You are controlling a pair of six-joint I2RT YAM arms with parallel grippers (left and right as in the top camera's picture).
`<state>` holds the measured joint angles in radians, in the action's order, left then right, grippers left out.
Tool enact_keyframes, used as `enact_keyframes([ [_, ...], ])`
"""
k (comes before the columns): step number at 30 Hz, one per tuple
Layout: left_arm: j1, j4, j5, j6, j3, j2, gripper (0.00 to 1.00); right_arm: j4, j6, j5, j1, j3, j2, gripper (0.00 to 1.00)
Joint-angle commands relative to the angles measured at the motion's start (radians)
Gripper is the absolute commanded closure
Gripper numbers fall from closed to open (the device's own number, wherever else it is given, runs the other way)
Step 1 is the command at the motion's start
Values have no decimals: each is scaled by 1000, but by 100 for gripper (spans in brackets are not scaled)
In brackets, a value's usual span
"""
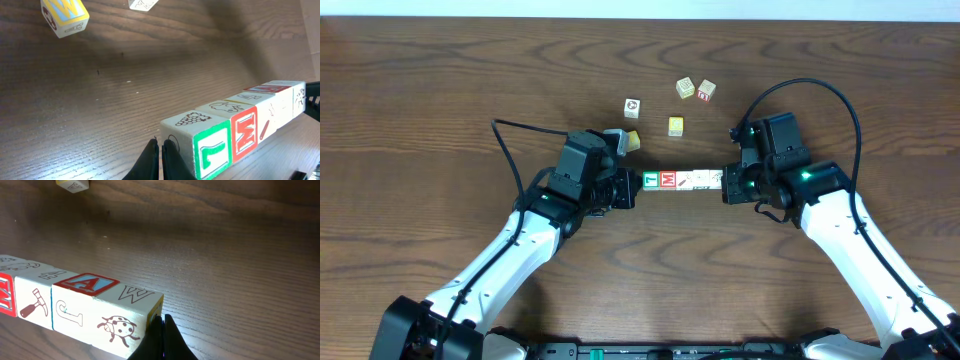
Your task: Lift 5 blocks
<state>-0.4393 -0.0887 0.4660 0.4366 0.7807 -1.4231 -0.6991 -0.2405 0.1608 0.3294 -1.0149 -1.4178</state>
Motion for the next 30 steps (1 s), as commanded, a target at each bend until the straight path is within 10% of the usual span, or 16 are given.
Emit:
enact_keyframes([
  [1,-48,21,162,-17,60,20,93,13,13,232,50,-32,15,99],
  [30,-51,-27,116,-37,55,-4,93,14,13,207,63,-31,-53,99],
])
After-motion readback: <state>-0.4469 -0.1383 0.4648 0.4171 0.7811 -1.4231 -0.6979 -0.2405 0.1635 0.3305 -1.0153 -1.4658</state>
